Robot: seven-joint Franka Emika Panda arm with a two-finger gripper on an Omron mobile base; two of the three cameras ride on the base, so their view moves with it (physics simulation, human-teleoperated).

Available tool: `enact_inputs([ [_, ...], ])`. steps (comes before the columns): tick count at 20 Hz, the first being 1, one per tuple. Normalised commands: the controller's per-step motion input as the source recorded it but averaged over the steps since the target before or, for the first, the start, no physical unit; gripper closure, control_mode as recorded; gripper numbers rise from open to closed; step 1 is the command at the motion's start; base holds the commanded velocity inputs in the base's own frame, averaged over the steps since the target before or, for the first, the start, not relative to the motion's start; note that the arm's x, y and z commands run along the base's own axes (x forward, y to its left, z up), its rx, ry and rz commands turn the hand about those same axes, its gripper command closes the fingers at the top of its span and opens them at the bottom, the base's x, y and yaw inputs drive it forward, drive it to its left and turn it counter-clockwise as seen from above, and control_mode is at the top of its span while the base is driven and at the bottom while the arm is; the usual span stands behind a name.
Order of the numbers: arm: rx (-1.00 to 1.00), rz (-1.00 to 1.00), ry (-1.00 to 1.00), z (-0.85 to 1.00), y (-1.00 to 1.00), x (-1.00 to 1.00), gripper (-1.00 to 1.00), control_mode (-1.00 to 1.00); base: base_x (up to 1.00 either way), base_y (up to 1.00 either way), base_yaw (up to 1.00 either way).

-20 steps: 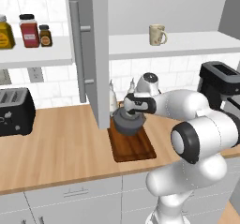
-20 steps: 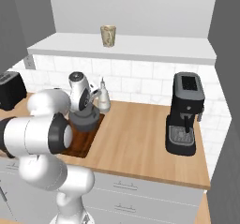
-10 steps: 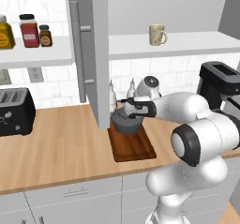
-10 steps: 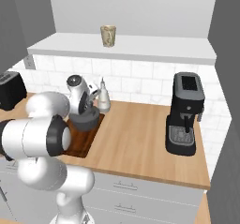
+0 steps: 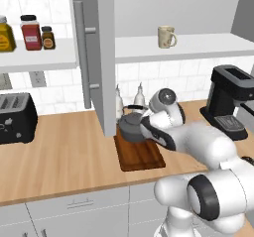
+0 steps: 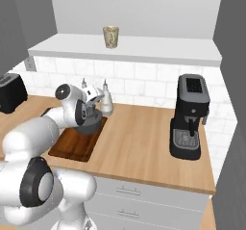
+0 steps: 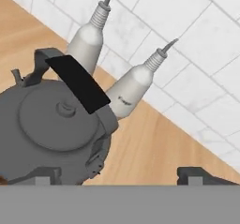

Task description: Pick the kettle from the counter and place it on the tray. Then pick the mug from the cabinet and place it on the tray. Then close the cabinet doors.

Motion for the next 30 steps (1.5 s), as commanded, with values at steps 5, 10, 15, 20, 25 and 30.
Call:
enact_inputs([
  [5,0.05,-0.21,0.02,1.0,-0.33,-0.52,-1.0,-1.0,0.0,0.0,0.0],
  [10,0.12,-0.1,0.1,0.92,-0.32,-0.6,-1.0,-1.0,0.0,0.0,0.0],
  [15,0.0,0.0,0.04,0.06,-0.07,-0.02,-1.0,-1.0,0.0,0.0,0.0],
  [20,0.0,0.0,0.0,0.0,0.0,0.0,-1.0,-1.0,0.0,0.0,0.0],
  [25,0.08,0.0,-0.01,0.12,-0.01,0.0,-1.0,-1.0,0.0,0.0,0.0],
  [30,0.16,0.0,-0.02,0.76,-0.26,-0.05,-1.0,-1.0,0.0,0.0,0.0],
])
